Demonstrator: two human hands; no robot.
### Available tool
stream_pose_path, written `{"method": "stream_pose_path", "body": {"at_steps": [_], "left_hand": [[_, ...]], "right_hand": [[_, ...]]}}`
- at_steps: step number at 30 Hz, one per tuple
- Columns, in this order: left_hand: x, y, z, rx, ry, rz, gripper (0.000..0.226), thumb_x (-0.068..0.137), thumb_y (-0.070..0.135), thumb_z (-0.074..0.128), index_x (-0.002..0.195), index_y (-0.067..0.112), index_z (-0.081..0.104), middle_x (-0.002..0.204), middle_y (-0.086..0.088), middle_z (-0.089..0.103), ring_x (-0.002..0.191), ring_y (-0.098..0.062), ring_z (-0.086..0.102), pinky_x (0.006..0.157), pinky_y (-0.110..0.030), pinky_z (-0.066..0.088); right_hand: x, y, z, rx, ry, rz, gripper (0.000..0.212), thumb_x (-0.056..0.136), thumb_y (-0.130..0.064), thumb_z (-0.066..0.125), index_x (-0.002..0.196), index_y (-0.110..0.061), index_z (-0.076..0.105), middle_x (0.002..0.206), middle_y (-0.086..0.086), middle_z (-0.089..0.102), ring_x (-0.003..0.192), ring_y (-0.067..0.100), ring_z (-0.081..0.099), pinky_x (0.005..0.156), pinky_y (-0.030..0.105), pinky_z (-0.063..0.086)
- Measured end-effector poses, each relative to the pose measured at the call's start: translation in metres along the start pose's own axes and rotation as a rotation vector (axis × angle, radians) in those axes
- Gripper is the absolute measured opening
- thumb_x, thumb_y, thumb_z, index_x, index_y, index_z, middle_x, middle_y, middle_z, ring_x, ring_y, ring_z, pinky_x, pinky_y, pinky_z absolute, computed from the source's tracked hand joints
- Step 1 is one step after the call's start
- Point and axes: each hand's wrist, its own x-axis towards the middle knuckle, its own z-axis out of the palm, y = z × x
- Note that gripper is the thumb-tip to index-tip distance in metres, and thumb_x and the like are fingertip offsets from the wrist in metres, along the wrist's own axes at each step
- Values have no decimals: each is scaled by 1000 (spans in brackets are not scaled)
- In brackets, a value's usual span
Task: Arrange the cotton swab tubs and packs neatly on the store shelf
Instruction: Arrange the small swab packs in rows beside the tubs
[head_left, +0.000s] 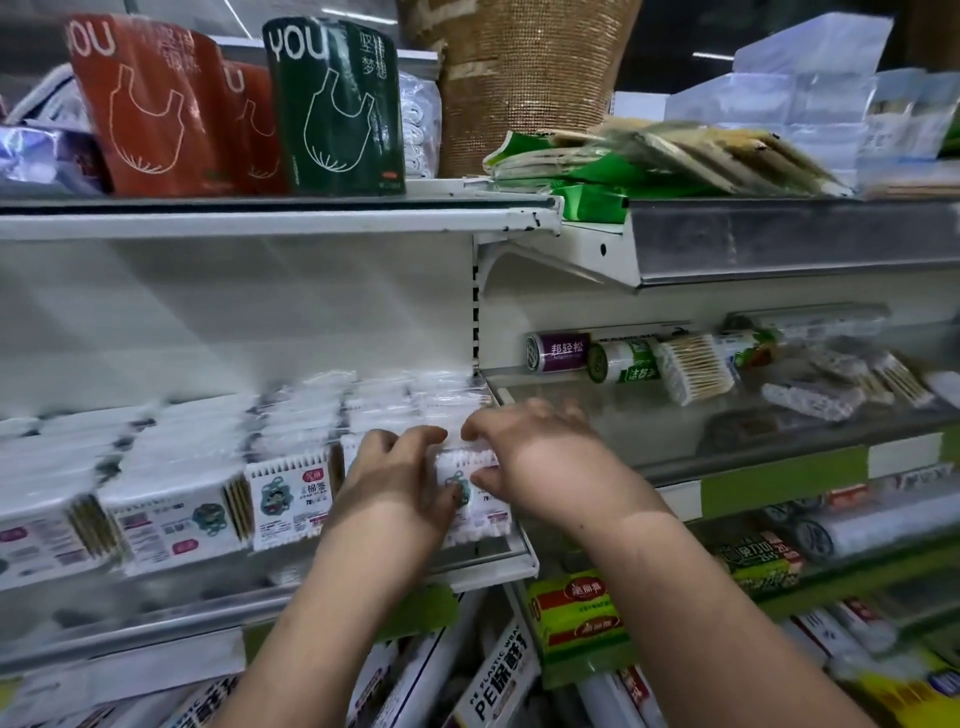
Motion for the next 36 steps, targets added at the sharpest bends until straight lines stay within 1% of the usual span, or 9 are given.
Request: {"method": "stream_pose_path", "body": {"at_steps": [4,6,10,15,21,24,29,31,36], "left_hand": [[5,-2,2,7,-60,-29,50,88,41,64,133,41,43,117,7,55,100,-17,57,90,-37,51],[5,-3,2,18,-90,-35,52,89,41,63,136,41,41,117,6,58,100,-18,58,88,-37,51],[1,-3,3,34,-70,-9,54,90,42,61,138,41,36,123,6,58,104,-19,58,89,-37,50],[-11,-1,5,10,39,57,66,87,38,63,142,42,26,127,5,47,105,-20,57,85,-38,51],[-15,-5,-1,-20,80,97,65,87,31,66,141,40,31,125,7,42,99,-17,58,85,-32,52],[-16,-8,-4,-12,111,104,63,87,34,66,140,41,33,123,7,42,97,-16,59,82,-33,54],[-20,-9,-5,14,66,139,48,89,38,64,133,42,46,124,10,44,94,-10,58,80,-23,51],[-19,-8,-5,-8,45,125,53,86,42,67,134,40,45,127,11,44,99,-10,58,85,-27,52],[-14,-9,-7,-46,-81,63,86,75,49,76,144,42,26,139,11,37,122,-13,48,101,-39,47]], "right_hand": [[-2,5,8,37,57,-4,48,91,-44,60,137,-40,47,140,-2,40,132,23,31,107,42,29],[-1,5,9,30,72,-2,51,90,-45,61,138,-40,46,140,-3,41,131,23,31,105,42,31],[-3,5,11,64,112,27,55,89,-44,62,139,-38,42,141,-7,47,131,22,35,105,40,31],[-4,6,12,94,124,58,48,89,-50,60,134,-40,46,138,-8,49,130,20,37,102,38,31],[-5,6,10,141,119,66,41,90,-52,58,129,-43,50,139,-9,44,132,18,34,104,37,30],[-7,6,11,162,155,70,36,90,-50,57,126,-42,53,138,-9,45,131,18,35,103,37,30],[-9,2,6,155,131,68,15,91,-48,57,103,-41,62,127,-10,50,125,16,36,99,36,31],[-12,2,3,171,107,38,9,89,-48,60,94,-41,59,123,-10,50,123,15,37,99,38,33],[-21,10,-6,337,16,-31,15,81,-47,70,86,-36,60,125,-11,53,119,12,46,99,36,42]]}}
